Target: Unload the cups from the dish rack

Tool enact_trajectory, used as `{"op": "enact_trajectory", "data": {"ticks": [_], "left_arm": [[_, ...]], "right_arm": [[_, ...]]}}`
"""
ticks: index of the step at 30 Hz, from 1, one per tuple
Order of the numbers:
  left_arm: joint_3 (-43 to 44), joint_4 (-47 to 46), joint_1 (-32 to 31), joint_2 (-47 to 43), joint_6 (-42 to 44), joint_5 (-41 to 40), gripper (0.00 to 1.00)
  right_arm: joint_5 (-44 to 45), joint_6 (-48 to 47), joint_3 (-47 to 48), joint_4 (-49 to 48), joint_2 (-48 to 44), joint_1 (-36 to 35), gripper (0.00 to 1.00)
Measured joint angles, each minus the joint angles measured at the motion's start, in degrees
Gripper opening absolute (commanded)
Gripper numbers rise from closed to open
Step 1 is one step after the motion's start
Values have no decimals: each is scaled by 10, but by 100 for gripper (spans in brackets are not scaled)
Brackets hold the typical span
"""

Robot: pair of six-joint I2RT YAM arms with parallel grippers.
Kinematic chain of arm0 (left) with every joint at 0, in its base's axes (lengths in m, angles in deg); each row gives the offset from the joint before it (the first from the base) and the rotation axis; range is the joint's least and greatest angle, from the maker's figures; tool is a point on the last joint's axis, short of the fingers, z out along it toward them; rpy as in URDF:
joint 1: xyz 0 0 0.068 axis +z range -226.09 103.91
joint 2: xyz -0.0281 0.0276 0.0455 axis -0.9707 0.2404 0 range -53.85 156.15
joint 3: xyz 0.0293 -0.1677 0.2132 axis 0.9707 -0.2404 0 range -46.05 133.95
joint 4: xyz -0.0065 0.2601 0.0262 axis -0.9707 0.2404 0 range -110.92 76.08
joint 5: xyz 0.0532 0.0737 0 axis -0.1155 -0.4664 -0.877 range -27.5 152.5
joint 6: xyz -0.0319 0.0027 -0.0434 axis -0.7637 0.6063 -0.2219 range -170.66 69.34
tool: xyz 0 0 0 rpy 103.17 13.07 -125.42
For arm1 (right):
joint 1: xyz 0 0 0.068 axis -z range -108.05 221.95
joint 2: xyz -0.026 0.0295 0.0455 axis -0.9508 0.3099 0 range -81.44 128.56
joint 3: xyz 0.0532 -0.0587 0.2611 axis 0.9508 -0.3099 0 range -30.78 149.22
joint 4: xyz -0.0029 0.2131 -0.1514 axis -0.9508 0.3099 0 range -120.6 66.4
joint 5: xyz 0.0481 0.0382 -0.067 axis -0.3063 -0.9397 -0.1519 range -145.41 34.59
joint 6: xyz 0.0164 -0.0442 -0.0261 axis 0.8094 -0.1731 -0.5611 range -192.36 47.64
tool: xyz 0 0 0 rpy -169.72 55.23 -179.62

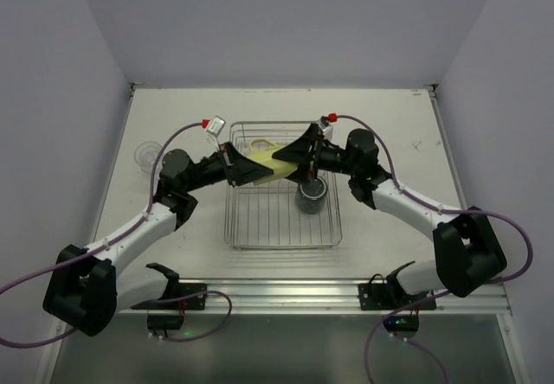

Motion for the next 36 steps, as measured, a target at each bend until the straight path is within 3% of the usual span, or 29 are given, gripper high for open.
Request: {"op": "enact_trajectory", "data": {"ticks": [4, 5, 11, 15, 18, 36], "left_arm": [[-3, 3, -1, -8, 2, -3, 0], [-3, 6, -1, -10, 3, -3, 0], [-5, 30, -3, -21, 8, -4, 0], [-5, 37, -4, -32, 11, -4, 0], [-5, 44, -5, -40, 12, -4, 0], [-13, 94, -4, -68, 28, -7, 0]], "right_arm": [[-3, -5, 0, 1, 0, -1, 24], [-3, -8, 0, 2, -1, -2, 36], [-5, -28, 1, 22, -8, -3, 78], [-9, -52, 13, 54, -19, -5, 93], [-15, -78, 17, 63, -24, -8, 99], [-35, -114, 17, 87, -32, 11, 99]]}}
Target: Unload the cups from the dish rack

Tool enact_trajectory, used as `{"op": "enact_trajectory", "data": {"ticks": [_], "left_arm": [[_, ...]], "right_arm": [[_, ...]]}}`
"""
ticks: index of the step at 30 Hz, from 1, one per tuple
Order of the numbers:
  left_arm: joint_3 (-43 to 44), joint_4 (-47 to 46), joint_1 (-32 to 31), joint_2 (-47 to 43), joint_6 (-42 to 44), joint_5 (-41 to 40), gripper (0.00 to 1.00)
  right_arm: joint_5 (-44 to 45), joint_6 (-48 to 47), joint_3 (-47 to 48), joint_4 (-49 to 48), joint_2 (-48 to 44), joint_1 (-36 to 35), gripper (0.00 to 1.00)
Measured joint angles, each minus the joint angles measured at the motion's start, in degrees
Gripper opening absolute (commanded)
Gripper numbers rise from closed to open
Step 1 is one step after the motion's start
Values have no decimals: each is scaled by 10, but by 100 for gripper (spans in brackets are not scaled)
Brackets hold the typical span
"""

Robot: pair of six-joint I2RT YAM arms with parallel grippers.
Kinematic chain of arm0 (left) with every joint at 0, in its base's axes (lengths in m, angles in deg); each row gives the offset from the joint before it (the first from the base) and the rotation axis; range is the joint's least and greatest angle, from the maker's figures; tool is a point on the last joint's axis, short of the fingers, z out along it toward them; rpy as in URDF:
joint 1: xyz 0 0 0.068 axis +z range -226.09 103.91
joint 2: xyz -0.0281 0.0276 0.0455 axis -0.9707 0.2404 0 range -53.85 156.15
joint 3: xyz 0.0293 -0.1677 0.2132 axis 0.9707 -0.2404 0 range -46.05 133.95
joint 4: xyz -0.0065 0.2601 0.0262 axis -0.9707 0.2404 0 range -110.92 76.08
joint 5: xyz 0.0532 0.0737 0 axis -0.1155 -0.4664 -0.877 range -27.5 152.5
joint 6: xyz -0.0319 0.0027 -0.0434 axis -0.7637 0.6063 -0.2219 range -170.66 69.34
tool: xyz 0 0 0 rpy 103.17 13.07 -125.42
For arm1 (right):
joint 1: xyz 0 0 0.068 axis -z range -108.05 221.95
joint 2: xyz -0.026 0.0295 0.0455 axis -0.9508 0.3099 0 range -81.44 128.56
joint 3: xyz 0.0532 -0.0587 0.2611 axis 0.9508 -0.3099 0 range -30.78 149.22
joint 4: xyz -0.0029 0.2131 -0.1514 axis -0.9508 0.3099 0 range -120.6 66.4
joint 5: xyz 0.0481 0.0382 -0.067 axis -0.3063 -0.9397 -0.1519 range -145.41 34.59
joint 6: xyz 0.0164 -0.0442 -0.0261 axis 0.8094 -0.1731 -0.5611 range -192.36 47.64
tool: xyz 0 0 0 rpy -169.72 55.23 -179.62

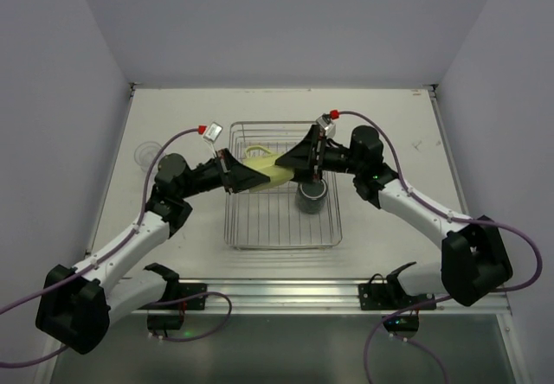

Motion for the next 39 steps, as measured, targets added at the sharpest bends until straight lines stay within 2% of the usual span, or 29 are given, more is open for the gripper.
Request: {"op": "enact_trajectory", "data": {"ticks": [7, 14, 24, 39], "left_arm": [[29, 61, 0, -2, 18, -1, 0], [80, 177, 5, -12, 71, -21, 0], [124, 272, 14, -16, 111, -47, 0], [270, 537, 20, -20, 241, -170, 0]], "right_arm": [[-5, -18, -7, 5, -9, 4, 99], [7, -78, -7, 78, -43, 4, 99], [17, -118, -21, 125, -48, 4, 99], [33, -145, -30, 165, -65, 5, 99]]}}
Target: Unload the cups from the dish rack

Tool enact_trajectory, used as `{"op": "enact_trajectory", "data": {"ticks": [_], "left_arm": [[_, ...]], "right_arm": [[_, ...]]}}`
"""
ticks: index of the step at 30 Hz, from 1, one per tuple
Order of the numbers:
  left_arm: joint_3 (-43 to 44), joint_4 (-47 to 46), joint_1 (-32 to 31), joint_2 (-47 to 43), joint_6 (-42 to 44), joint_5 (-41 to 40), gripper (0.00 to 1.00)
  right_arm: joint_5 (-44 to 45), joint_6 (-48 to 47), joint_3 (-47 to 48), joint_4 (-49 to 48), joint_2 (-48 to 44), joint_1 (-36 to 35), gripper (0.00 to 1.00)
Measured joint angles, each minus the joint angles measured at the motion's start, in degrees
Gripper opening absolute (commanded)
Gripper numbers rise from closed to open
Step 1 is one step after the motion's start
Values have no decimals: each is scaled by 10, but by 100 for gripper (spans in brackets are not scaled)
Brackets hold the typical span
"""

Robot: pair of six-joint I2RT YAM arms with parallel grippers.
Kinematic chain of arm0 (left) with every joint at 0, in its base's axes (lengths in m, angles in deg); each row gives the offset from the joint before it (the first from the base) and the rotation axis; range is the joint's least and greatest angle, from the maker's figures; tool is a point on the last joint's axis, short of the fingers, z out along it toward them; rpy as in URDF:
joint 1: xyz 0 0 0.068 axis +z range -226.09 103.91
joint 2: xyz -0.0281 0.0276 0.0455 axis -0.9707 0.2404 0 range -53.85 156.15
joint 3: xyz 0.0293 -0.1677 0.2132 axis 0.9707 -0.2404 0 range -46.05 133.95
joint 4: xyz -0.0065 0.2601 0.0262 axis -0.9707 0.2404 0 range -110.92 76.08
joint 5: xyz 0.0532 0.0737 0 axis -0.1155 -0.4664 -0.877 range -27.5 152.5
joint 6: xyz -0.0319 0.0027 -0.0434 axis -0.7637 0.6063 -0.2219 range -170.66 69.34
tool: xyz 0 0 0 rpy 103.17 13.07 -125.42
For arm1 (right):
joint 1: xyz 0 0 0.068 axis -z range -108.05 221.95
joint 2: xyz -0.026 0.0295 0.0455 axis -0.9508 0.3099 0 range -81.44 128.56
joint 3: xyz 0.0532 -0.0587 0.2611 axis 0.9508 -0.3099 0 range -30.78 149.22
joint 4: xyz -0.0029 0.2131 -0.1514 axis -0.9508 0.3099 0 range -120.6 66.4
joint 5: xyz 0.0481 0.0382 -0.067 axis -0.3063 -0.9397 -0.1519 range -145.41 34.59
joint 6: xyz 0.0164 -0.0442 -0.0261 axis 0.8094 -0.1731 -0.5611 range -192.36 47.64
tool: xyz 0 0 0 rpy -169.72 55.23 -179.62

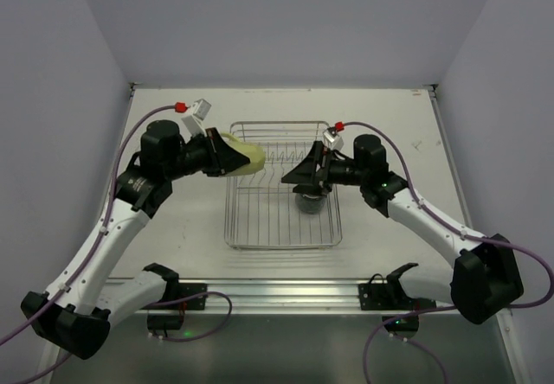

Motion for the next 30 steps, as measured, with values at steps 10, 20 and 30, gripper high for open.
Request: {"op": "enact_trajectory", "data": {"ticks": [10, 20, 30], "left_arm": [[69, 163, 15, 0, 67, -127, 0], [74, 258, 27, 15, 99, -242, 0], [74, 268, 35, 108, 130, -319, 0]], "right_arm": [[5, -10, -7, 12, -6, 0, 99], [8, -21, -13, 28, -12, 0, 99], [10, -36, -13, 39, -12, 0, 99]]}}
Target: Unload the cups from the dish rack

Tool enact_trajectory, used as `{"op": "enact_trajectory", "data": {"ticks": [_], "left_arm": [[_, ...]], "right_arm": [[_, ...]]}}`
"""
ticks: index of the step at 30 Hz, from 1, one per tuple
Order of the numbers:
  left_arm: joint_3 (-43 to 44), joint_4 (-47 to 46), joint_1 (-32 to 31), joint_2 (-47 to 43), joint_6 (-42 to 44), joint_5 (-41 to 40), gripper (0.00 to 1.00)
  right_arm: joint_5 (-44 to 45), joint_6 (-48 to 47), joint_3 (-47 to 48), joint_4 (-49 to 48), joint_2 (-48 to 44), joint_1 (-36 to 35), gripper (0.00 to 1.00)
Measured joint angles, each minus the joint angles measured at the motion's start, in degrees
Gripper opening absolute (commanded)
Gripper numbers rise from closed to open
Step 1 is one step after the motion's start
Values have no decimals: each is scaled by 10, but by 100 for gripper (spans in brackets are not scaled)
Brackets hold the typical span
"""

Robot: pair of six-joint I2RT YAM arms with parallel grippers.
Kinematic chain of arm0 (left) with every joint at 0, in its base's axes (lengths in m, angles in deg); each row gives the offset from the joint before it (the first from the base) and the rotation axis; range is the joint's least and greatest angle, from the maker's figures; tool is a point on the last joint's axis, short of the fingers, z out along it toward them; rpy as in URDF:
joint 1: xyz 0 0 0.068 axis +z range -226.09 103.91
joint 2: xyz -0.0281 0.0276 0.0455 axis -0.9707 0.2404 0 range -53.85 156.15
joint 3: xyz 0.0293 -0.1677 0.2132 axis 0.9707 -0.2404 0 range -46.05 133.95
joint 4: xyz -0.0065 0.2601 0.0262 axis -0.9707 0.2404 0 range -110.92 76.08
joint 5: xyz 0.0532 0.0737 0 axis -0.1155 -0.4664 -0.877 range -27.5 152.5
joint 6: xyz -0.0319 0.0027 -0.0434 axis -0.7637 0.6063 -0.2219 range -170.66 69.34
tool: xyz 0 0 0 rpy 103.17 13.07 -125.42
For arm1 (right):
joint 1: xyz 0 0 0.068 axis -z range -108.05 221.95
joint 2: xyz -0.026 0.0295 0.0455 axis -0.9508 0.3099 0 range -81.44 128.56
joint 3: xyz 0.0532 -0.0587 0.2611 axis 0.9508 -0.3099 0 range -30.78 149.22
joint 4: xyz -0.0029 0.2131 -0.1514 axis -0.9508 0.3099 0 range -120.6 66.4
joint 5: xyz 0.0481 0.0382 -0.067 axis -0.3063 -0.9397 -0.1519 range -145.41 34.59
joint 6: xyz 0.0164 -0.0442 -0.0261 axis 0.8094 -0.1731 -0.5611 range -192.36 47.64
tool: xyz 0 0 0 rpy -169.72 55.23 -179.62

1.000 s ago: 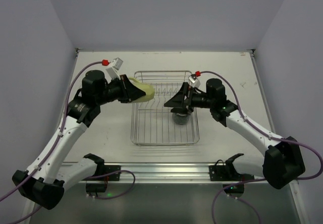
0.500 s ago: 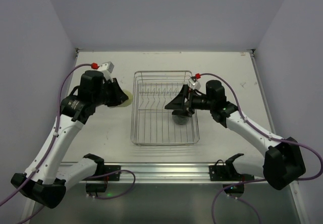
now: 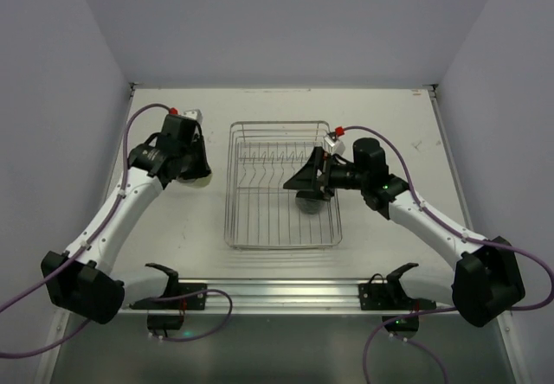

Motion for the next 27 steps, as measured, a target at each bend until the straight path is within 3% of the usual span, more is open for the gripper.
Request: {"op": "enact_trajectory", "data": {"ticks": [13, 27], "left_arm": [[61, -9, 28, 188, 51, -18, 0], [123, -10, 67, 305, 94, -38, 0]], "right_arm": [[73, -85, 31, 120, -2, 0, 99], [121, -123, 34, 171, -5, 0, 99]]}}
